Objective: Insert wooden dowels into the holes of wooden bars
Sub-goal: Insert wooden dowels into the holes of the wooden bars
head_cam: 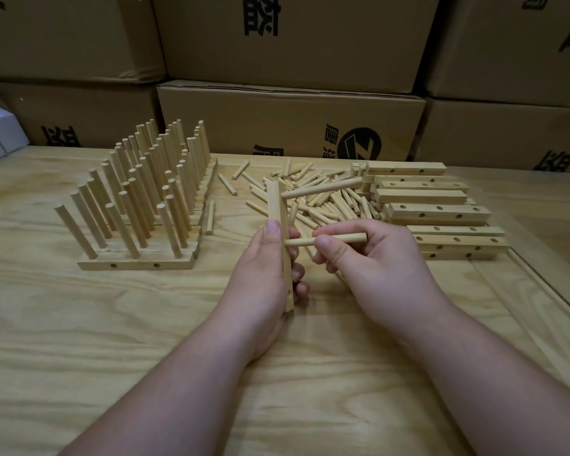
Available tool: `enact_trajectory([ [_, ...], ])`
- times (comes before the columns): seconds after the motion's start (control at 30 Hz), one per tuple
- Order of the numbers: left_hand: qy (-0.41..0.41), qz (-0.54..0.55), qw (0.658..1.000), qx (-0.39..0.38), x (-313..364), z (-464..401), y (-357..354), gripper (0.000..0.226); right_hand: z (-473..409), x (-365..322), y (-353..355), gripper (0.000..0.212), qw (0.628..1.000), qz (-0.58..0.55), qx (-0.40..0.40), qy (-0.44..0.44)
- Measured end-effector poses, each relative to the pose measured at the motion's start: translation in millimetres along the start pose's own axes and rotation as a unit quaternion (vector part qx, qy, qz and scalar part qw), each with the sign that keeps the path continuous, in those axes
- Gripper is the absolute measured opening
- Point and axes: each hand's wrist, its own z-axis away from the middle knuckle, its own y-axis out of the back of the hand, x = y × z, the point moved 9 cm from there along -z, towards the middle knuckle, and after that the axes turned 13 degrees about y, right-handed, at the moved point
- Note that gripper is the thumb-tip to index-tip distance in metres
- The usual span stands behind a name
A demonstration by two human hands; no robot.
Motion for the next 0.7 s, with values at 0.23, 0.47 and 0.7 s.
enact_trajectory([
  [0.23,-0.023,-0.018,0.999,-0.019,1.1,0.3,-1.3,0.045,2.8,12.9,-1.1,0.005,0.997,-0.059,0.010,-0.046],
  [0.47,-0.026,-0.037,0.999,0.009,2.8,0.4,2.1,0.039,3.6,1.1,-4.3,0.006,1.000,-0.005,0.015,-0.004],
  [0.7,0.002,-0.032,0.999,0.003,-0.5,-0.1,0.9,0.038,4.7,6.2,-2.4,0.005,0.999,-0.031,0.015,-0.034],
])
